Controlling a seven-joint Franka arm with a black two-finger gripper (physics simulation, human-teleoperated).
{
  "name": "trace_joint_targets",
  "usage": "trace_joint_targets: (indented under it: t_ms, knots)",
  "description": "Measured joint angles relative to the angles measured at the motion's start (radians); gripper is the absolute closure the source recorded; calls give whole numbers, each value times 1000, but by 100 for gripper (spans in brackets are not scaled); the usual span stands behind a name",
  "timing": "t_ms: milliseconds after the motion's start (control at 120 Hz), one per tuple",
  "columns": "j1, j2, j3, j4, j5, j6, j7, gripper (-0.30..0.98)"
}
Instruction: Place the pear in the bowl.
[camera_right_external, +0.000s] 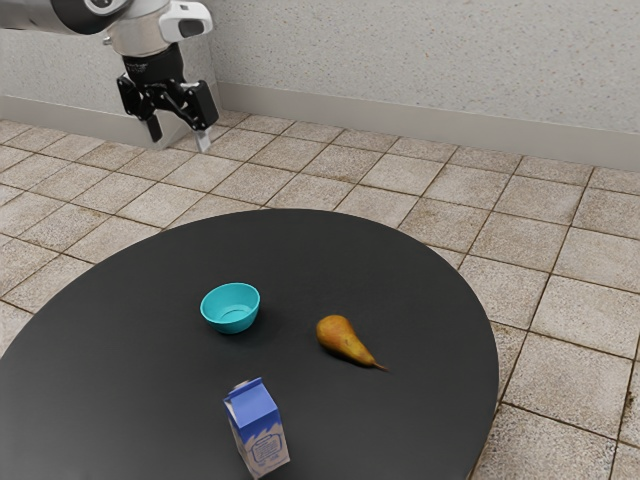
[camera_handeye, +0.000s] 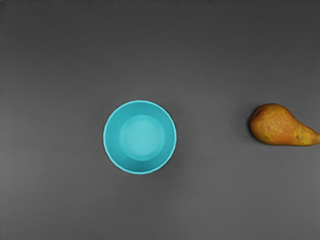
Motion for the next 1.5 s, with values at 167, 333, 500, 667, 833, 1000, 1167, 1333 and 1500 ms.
trace_joint_targets:
  t_ms: [167,333,500,667,833,1000,1167,1333,1500]
  knots:
    - [-5,5,10,1,-10,0,-3,0]
    - [40,46,-21,56,-12,-5,25,0]
    - [57,265,-129,138,-21,60,188,0]
    - [52,428,-199,139,-47,187,377,0]
    - [44,536,-229,138,-55,299,535,0]
    - [40,604,-248,133,-56,369,668,0]
    - [39,631,-257,104,-62,414,800,0]
    - [38,629,-261,53,-98,437,929,0]
    - [21,602,-260,-25,-120,448,1034,0]
